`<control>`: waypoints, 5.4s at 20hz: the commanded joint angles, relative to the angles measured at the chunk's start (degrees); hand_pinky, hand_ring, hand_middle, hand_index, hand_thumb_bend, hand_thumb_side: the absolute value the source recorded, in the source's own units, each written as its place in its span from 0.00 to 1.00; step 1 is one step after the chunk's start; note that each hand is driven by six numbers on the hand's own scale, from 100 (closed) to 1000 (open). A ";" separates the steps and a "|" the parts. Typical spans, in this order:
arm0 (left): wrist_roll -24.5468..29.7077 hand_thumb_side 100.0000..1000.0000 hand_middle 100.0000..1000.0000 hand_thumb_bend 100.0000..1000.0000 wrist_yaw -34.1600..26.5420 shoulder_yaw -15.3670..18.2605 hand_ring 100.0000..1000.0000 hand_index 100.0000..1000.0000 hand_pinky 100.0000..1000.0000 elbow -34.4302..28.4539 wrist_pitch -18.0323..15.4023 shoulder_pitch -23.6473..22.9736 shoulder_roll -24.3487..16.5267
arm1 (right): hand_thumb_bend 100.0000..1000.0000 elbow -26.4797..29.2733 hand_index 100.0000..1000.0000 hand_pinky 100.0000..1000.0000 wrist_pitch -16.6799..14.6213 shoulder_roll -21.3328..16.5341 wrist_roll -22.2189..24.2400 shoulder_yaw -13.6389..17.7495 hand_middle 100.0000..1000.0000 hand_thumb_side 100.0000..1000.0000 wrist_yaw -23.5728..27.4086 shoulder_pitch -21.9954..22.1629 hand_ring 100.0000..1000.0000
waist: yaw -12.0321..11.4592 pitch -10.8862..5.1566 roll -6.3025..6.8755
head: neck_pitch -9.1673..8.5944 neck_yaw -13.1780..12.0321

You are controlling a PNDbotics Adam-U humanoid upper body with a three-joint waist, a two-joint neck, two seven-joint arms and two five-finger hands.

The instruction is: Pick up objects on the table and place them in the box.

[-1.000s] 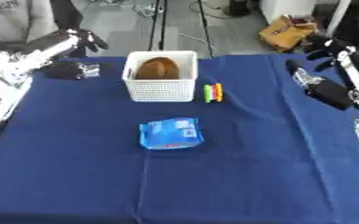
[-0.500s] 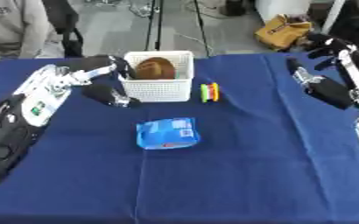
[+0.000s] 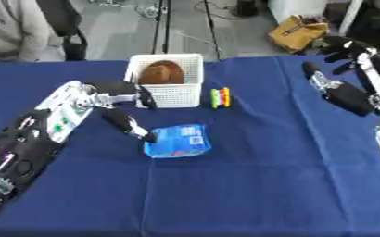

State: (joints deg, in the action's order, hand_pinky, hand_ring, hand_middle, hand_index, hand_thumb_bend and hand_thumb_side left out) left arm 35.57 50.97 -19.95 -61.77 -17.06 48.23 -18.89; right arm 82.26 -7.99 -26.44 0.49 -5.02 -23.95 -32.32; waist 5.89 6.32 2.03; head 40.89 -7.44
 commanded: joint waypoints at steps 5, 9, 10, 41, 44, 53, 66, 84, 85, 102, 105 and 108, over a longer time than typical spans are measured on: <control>2.09 0.69 0.69 0.88 6.77 0.99 0.79 0.79 0.75 2.51 -2.74 2.19 1.92 | 0.36 0.99 0.91 0.60 -0.11 -0.58 0.25 0.05 0.71 0.62 -0.31 -1.43 0.72 | 0.29 -0.47 -0.25 | -0.28 -0.55; 3.62 0.68 0.69 0.87 7.79 2.03 0.79 0.79 0.74 4.32 -3.60 2.49 3.38 | 0.36 0.97 0.91 0.59 -0.11 -0.49 0.33 0.03 0.71 0.62 -0.28 -1.42 0.72 | 0.45 -0.30 -0.32 | -0.39 -0.65; 3.73 0.68 0.69 0.87 8.09 2.27 0.79 0.79 0.74 4.75 -3.71 2.56 3.67 | 0.36 0.97 0.91 0.59 -0.12 -0.47 0.34 0.02 0.71 0.62 -0.27 -1.41 0.72 | 0.47 -0.27 -0.33 | -0.41 -0.68; -12.55 0.68 0.71 0.86 16.17 3.99 0.78 0.82 0.73 10.26 2.72 2.02 8.10 | 0.37 0.90 0.91 0.59 -0.28 -0.05 0.68 -0.20 0.71 0.62 -0.25 -1.65 0.72 | 1.60 0.40 0.02 | -0.81 -0.99; -11.89 0.64 0.69 0.86 15.67 4.35 0.77 0.82 0.72 11.52 2.30 1.64 8.57 | 0.37 0.93 0.91 0.59 -0.28 -0.02 0.67 -0.18 0.71 0.62 -0.23 -1.71 0.72 | 1.68 0.53 -0.07 | -0.89 -0.96; -15.96 0.37 0.31 0.61 10.16 4.94 0.58 0.76 0.60 12.10 5.10 1.47 8.92 | 0.37 0.87 0.91 0.59 -0.29 0.09 0.73 -0.22 0.71 0.62 -0.20 -1.68 0.72 | 1.76 0.63 -0.07 | -0.95 -0.98; -20.22 0.30 0.08 0.25 1.71 6.33 0.46 0.67 0.46 5.19 11.21 2.58 5.67 | 0.37 0.64 0.91 0.59 -0.21 -0.03 0.65 -0.08 0.71 0.62 -0.22 -1.43 0.72 | 1.49 0.39 -0.08 | -0.81 -0.67; -37.38 0.39 0.13 0.41 -4.15 14.73 0.46 0.69 0.43 6.98 26.64 7.74 2.45 | 0.38 0.58 0.91 0.59 -0.45 0.11 0.97 -0.48 0.71 0.62 -0.13 -1.37 0.72 | 2.73 0.59 0.34 | -1.44 -0.86; -38.50 0.39 0.13 0.41 -3.25 15.25 0.46 0.69 0.43 8.40 27.06 7.99 2.60 | 0.38 0.64 0.91 0.59 -0.49 0.12 1.05 -0.57 0.71 0.62 -0.14 -1.53 0.72 | 3.10 0.84 0.43 | -1.69 -0.96; -55.82 0.80 0.84 0.75 3.57 18.20 0.88 0.86 0.73 14.45 25.23 9.96 1.87 | 0.38 1.28 0.91 0.59 -0.59 -0.07 1.50 -0.94 0.71 0.62 -0.05 -2.25 0.71 | 5.63 2.93 1.63 | -4.11 -1.38; -55.77 0.80 0.85 0.74 4.89 18.44 0.89 0.87 0.73 14.82 25.42 9.79 1.87 | 0.38 1.25 0.91 0.59 -0.59 -0.07 1.50 -0.91 0.71 0.62 -0.03 -2.16 0.71 | 5.57 2.96 1.58 | -4.14 -1.24; -55.87 0.80 0.84 0.71 5.14 18.72 0.87 0.85 0.72 14.80 25.46 9.61 1.73 | 0.38 1.23 0.91 0.59 -0.57 -0.05 1.46 -0.84 0.71 0.62 -0.03 -2.12 0.71 | 5.47 2.91 1.44 | -4.05 -1.09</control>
State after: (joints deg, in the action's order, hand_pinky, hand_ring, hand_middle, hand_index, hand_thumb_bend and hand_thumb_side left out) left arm -20.02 55.68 -1.79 -46.33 8.34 56.70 -15.22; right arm 82.31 -8.50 -25.47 1.94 -6.09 -23.95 -33.58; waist 11.40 10.06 3.88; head 37.15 -8.55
